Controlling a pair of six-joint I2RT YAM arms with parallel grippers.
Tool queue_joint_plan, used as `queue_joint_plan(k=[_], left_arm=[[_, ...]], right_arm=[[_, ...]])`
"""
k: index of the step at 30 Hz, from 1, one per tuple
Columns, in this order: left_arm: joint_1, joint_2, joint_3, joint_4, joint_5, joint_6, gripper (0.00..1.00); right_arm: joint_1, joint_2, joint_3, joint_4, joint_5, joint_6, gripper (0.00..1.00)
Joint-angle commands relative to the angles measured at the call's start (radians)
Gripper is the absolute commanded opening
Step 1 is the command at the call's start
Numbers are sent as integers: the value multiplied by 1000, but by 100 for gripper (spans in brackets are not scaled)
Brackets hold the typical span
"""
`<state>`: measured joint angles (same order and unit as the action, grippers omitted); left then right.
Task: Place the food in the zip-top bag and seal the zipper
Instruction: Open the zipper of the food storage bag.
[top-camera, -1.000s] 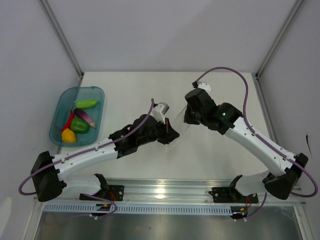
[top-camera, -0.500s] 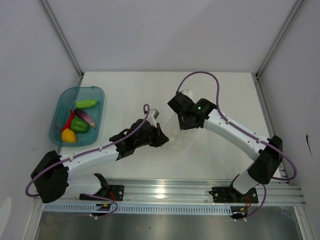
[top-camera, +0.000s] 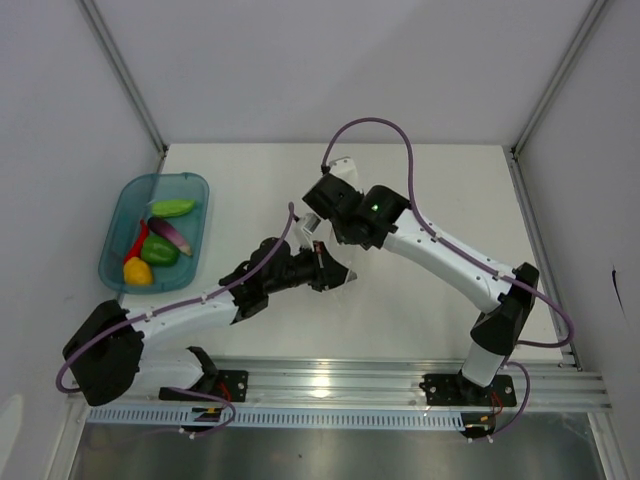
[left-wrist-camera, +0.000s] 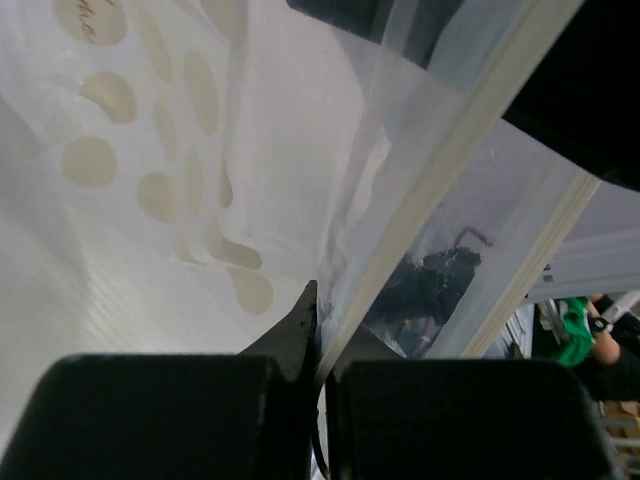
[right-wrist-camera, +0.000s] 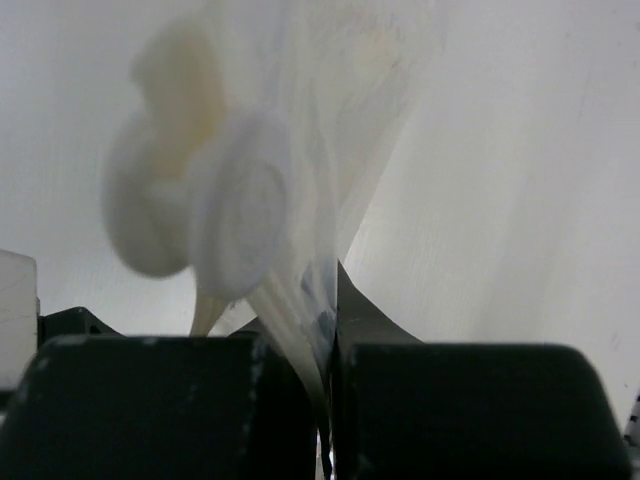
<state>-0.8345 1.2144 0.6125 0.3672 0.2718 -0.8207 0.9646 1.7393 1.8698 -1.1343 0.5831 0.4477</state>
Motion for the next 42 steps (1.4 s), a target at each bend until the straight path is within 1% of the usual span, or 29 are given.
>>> queue_joint_plan(k=[1,5,8,10,12,13,15,17,18,20,21,22,23,24,25,26,27,28,30,31,32,33,35,36,37,38,39,41,42], left_arm=[[3,31,23,170,125,-37,1],[3,66,-2,268,197,-47,0],[5,105,-32,479,292,-98,0],[6,134,-52,599,322,-144,1],[11,151,-76,680,354,-169,1],[14,164,-83,753,371,-201,1],[26,203,-103,812,411,-233,1],[37,223,-129,886,411,-279,1],[43,218,-134,854,403,-284,1],[57,197,-151,749,351,-244,0],[60,151,-152,567,330,-210,1],[60,119,-120,414,243,-114,1],[58,85,-97,250,186,-68,1],[57,35,-83,32,131,-25,1],[58,5,-62,-43,44,29,1],[58,-22,-60,-110,-4,52,1],[58,-47,-54,-216,-47,75,1],[58,-84,-45,-268,-119,98,1],[58,-104,-34,-373,-170,117,1],[58,-119,-33,-407,-192,123,3],[58,-127,-42,-424,-227,121,7],[58,-134,-46,-438,-242,114,21],[58,-159,-68,-444,-259,98,26],[58,-168,-72,-456,-267,97,37],[58,-179,-77,-464,-270,88,41],[58,-205,-82,-499,-310,84,43],[58,-222,-85,-517,-363,86,47],[60,-257,-83,-557,-413,87,58],[61,-297,-77,-595,-460,92,63]], right_arm=[[11,-24,26,-87,139,16,0],[28,-64,-20,-87,195,32,0],[37,-69,-32,-81,228,34,0],[45,-63,-23,-74,248,22,0],[62,-49,-12,-74,273,22,0],[68,-46,-6,-71,290,13,0],[86,-35,3,-62,308,9,0],[100,-37,-12,-29,322,-4,0],[103,-38,-23,-16,313,-12,0],[103,-32,-38,-13,298,-11,0],[103,-24,-58,-9,290,-9,0],[102,-11,-72,-2,276,-9,0],[102,-3,-89,10,243,-12,0],[102,3,-125,34,222,-14,0],[102,12,-144,48,201,-12,0],[102,14,-162,66,160,-10,0],[100,17,-193,105,137,-12,0],[97,22,-204,122,115,-14,0],[91,26,-221,177,51,-20,0],[88,32,-227,189,37,-23,0],[86,46,-227,202,21,-30,0],[85,57,-224,218,5,-35,0],[76,94,-196,226,-22,-47,0],[74,104,-189,231,-26,-53,0],[71,112,-182,232,-37,-60,0],[66,121,-167,232,-43,-66,0],[57,127,-164,241,-54,-69,0],[43,131,-161,251,-94,-76,0],[31,128,-161,260,-107,-81,0]])
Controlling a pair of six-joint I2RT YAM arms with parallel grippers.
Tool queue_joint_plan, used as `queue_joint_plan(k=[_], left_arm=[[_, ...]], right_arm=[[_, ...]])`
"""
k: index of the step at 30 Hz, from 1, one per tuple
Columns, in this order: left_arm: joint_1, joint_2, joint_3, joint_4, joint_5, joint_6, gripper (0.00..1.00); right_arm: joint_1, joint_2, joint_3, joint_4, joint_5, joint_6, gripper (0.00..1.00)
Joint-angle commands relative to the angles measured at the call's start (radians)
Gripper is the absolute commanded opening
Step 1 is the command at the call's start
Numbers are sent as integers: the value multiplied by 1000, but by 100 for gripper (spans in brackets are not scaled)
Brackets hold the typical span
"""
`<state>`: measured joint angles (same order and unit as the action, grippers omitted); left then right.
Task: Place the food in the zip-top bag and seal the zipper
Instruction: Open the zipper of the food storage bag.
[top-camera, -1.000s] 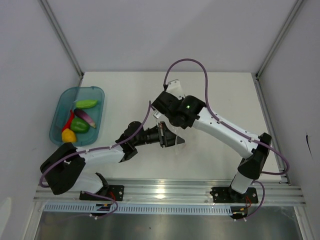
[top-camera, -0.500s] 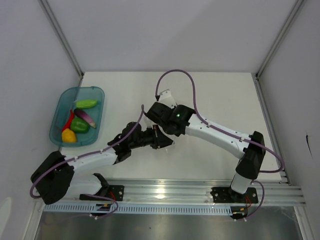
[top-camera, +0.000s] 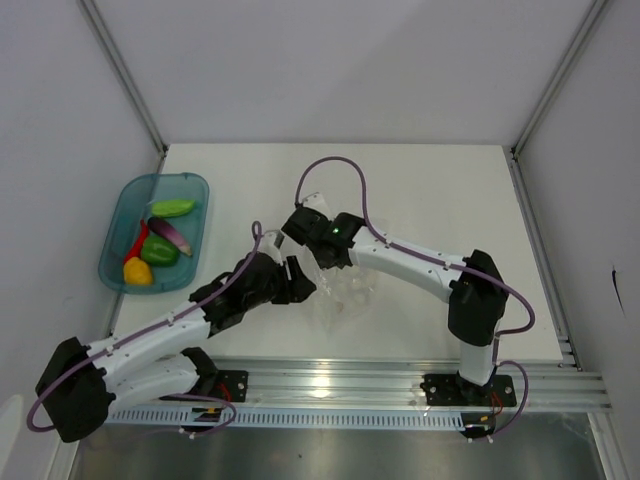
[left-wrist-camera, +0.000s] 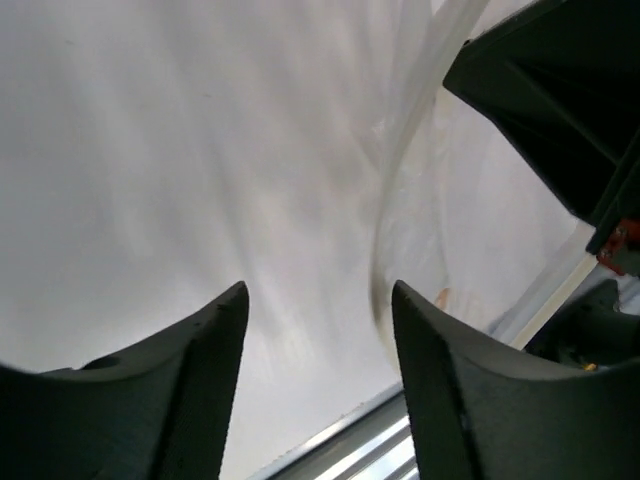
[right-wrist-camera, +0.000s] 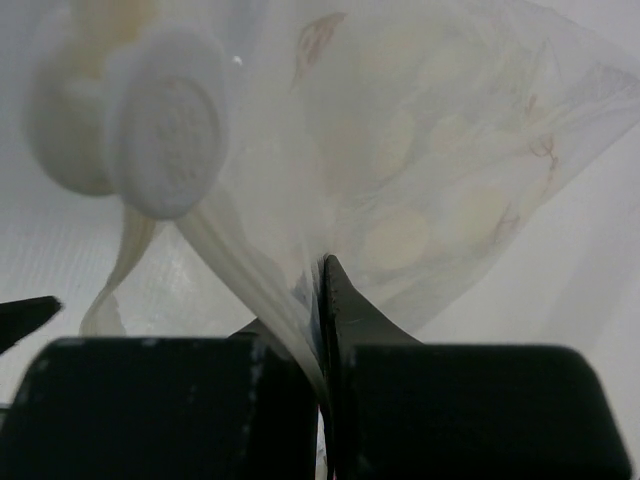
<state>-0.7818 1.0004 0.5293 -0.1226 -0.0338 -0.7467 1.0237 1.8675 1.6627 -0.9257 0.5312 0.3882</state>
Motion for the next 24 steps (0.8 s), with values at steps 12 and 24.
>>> queue_joint_plan(k=[12,24], left_arm=[[222,-284,184,-412,-313,55,99],[676,-13,422,-511,-314,66,100]], right_arm=[[-126,13,71,83,-221,-77,0],[-163,-7,54,91,-303,-107,0]])
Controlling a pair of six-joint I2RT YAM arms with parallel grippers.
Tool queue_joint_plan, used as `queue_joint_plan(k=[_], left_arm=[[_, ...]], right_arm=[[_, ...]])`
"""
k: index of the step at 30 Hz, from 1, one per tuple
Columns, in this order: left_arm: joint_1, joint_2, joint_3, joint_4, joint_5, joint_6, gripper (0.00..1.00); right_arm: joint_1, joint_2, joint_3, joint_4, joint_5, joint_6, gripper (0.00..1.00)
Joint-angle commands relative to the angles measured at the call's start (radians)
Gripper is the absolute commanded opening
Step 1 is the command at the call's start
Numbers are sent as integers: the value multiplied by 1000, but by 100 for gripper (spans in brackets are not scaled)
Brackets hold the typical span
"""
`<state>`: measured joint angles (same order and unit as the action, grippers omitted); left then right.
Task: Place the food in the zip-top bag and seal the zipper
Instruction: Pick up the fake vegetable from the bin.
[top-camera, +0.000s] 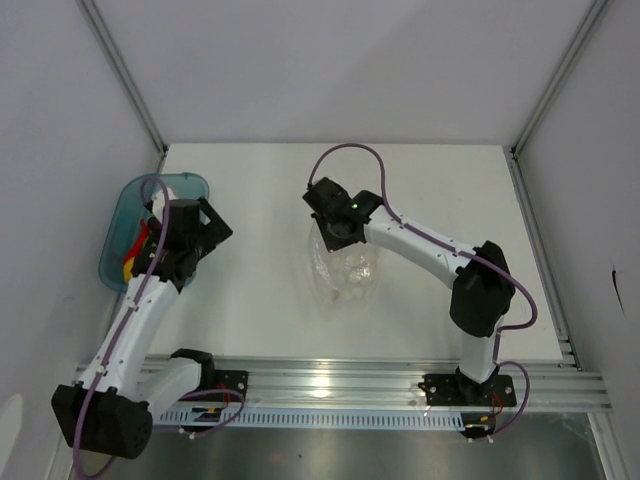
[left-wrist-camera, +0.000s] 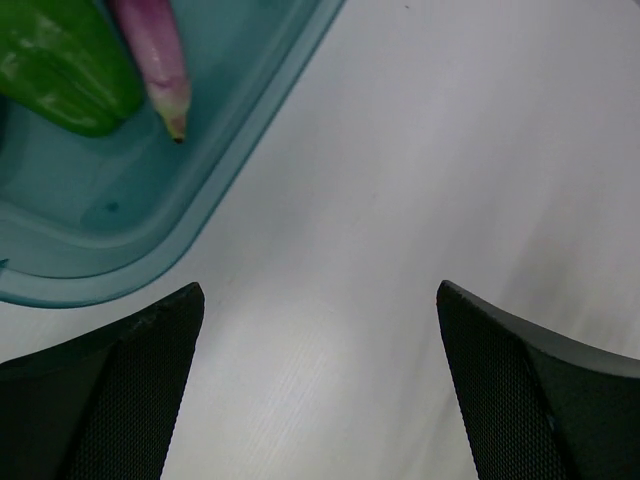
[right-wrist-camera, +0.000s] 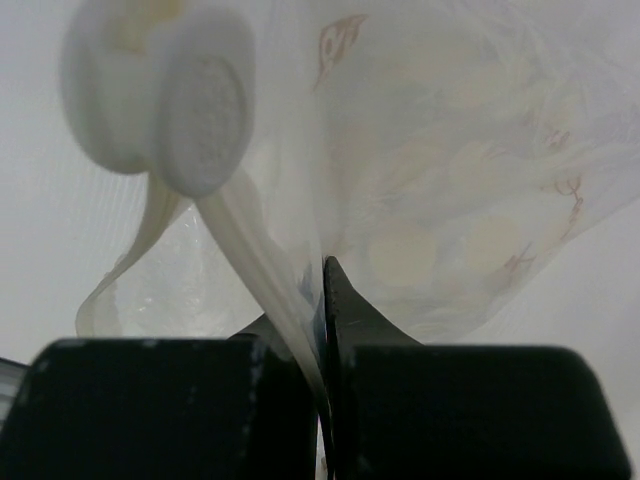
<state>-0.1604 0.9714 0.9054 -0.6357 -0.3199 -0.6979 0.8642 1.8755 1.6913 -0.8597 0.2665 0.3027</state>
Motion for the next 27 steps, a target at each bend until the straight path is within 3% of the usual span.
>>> queue_joint_plan(k=[1,10,16,27], left_arm=[[68,30,55,7,-42,11,100],[208,223,119,51,-234,-58,99],[362,337,112,57,-196,-117,99],[473,515,133,73,-182,-164,98]], right_arm=[[-4,-18,22,33,-50,-22,0],[-7,-45,-56,65,-98,-28,0],[-17,-61,-85,77,-110,-40,0],[-40,-82,-120,117,-153,-51,0]])
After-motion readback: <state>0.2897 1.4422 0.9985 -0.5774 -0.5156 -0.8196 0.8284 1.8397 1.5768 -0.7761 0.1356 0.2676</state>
